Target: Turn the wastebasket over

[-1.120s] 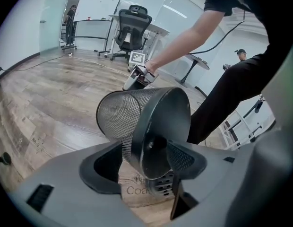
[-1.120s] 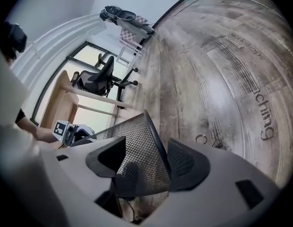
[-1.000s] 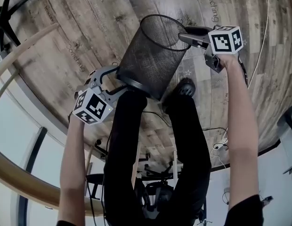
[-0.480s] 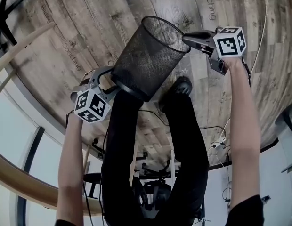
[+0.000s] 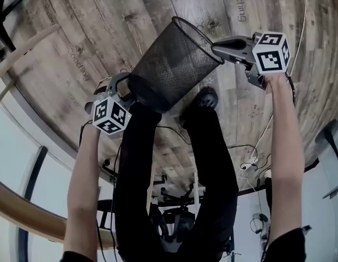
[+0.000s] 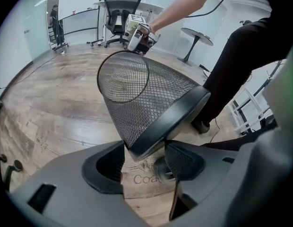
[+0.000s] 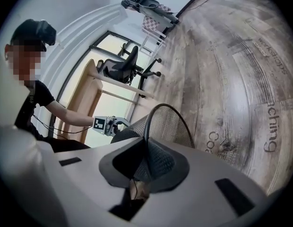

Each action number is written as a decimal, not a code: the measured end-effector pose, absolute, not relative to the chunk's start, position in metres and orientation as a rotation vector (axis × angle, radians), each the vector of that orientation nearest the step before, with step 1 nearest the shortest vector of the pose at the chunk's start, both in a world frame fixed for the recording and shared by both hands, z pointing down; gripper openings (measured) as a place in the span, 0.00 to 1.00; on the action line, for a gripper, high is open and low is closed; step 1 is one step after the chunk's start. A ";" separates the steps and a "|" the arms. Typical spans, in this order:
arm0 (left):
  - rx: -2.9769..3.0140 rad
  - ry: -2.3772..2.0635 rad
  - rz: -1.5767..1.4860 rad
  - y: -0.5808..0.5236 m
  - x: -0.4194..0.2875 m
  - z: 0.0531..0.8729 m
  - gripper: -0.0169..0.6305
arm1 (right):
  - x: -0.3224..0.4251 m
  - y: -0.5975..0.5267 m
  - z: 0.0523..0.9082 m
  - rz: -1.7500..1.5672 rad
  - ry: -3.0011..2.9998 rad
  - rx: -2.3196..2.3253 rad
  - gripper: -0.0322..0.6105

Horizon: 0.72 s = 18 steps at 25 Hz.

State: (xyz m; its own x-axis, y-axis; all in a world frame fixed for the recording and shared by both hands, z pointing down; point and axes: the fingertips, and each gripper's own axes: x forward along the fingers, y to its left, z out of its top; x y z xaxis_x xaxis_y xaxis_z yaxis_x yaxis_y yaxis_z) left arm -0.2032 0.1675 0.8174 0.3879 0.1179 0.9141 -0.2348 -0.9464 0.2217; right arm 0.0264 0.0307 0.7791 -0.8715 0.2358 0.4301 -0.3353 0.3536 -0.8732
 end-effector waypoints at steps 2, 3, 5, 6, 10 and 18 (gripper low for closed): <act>2.346 -0.128 1.604 0.166 -0.202 0.826 0.46 | 0.025 0.030 0.770 1.505 -2.155 0.059 0.13; 2.354 -0.143 1.618 0.163 -0.201 0.831 0.46 | 0.024 0.029 0.766 1.481 -2.167 0.045 0.13; 2.370 -0.180 1.645 0.157 -0.199 0.840 0.46 | 0.022 0.025 0.758 1.429 -2.189 0.026 0.13; 2.377 -0.200 1.657 0.153 -0.197 0.845 0.46 | 0.022 0.023 0.756 1.402 -2.198 0.020 0.13; 2.400 -0.263 1.692 0.136 -0.186 0.864 0.46 | 0.026 0.012 0.751 1.300 -2.218 0.016 0.13; 2.418 -0.305 1.699 0.119 -0.168 0.897 0.45 | 0.025 0.002 0.744 1.124 -2.237 0.011 0.13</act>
